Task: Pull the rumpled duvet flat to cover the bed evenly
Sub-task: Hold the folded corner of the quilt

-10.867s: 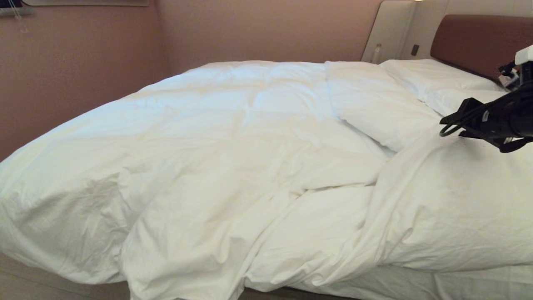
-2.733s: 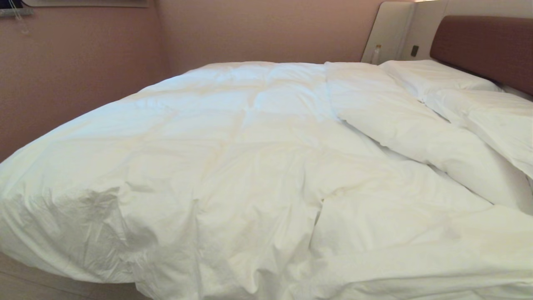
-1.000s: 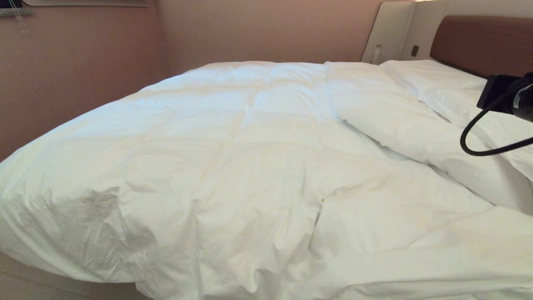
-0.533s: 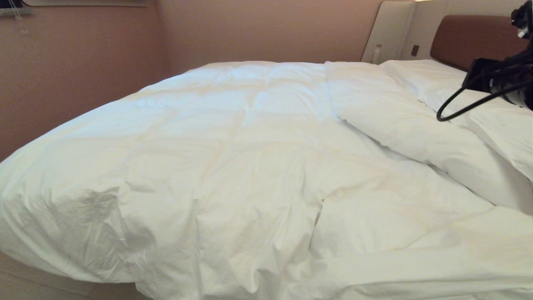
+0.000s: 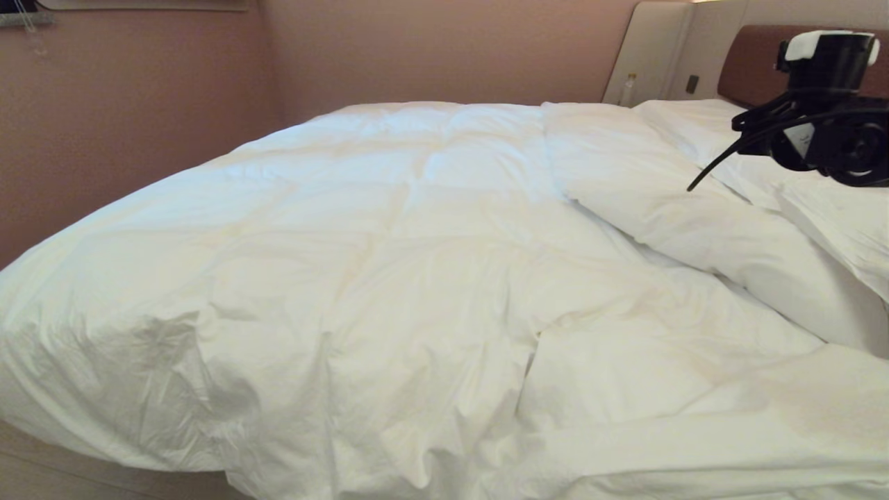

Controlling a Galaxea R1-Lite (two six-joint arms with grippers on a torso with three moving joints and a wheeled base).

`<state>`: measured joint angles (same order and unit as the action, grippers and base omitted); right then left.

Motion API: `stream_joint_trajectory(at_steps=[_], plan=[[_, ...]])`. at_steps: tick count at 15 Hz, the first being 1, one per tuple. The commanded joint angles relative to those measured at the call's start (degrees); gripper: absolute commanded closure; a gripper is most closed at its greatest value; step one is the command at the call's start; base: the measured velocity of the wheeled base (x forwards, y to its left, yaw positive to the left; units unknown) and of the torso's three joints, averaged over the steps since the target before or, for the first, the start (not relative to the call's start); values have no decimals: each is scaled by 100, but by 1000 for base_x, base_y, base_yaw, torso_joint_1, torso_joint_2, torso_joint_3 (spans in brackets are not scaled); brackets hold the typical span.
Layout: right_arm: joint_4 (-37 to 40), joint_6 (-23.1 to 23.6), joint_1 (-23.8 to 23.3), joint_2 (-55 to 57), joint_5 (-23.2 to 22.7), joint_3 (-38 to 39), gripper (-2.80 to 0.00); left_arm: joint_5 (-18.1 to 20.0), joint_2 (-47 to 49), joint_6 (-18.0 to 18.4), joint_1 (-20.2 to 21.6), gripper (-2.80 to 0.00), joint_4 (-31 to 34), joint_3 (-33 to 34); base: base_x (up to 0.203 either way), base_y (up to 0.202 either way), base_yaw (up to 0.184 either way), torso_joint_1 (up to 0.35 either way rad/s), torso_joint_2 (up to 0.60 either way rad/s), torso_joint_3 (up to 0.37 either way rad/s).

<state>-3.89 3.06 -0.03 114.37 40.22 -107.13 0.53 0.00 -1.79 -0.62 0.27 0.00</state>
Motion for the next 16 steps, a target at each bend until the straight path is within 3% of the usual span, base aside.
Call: stream_joint_trajectory(at_steps=[1, 3, 7, 8, 11, 16], plan=[[-241, 617, -89, 706, 481, -296, 0, 0, 0, -5, 1, 0, -1, 0, 0, 0, 0, 0, 0, 0], [-630, 1249, -135, 939, 1181, -383, 0, 0, 0, -5, 1, 0, 8, 0, 0, 0, 0, 0, 0, 0], [-1314, 1784, -138, 1145, 1533, -362, 0, 0, 0, -5, 1, 0, -1, 0, 0, 0, 0, 0, 0, 0], [-1351, 1806, -138, 1149, 1542, -341, -280, 0, 0, -5, 1, 0, -1, 0, 0, 0, 0, 0, 0, 0], [-1351, 1850, -119, 1102, 1685, -326, -280, 0, 0, -5, 1, 0, -1, 0, 0, 0, 0, 0, 0, 0], [-1374, 2344, -94, 1100, 2107, -335, -280, 0, 0, -5, 1, 0, 8, 0, 0, 0, 0, 0, 0, 0]])
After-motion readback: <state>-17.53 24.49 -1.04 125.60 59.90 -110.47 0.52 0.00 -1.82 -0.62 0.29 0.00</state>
